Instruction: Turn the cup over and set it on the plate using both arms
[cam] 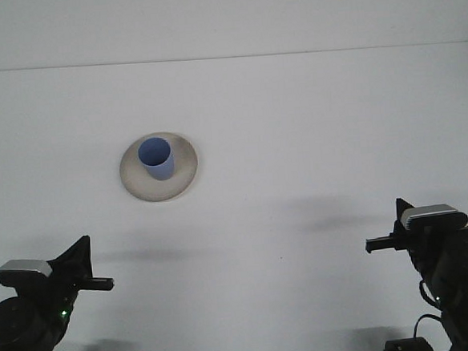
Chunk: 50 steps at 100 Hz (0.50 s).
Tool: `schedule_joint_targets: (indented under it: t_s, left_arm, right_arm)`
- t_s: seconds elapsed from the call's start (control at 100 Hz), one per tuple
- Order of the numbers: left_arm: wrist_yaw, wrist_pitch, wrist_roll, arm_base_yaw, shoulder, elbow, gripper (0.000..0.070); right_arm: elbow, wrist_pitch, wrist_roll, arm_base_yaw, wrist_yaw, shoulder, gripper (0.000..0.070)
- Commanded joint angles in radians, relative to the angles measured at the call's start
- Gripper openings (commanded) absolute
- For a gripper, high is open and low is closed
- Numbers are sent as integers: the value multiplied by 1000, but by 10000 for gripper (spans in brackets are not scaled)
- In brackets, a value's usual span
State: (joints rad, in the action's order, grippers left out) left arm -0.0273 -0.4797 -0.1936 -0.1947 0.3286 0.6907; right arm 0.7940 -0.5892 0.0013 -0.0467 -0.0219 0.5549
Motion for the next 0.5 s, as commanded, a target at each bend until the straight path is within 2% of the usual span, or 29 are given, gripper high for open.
schedule_joint_targets:
  t_s: [0.0, 0.15, 0.2, 0.28, 0.49]
  left_arm:
    - [-3, 3, 32, -4, 7, 7, 15]
    - [-5, 15, 30, -3, 9, 10, 15]
    - [-23, 15, 55, -3, 6, 13, 15]
    - [-49, 19, 55, -3, 3, 13, 15]
    - [-49, 20, 60, -3, 2, 13, 15]
  right_arm:
    - [10, 13, 6, -2, 3, 2, 0]
    - [10, 13, 6, -2, 3, 2, 0]
    - [10, 13, 6, -2, 3, 2, 0]
    - [10, 13, 6, -2, 3, 2, 0]
    - [10, 13, 6, -2, 3, 2, 0]
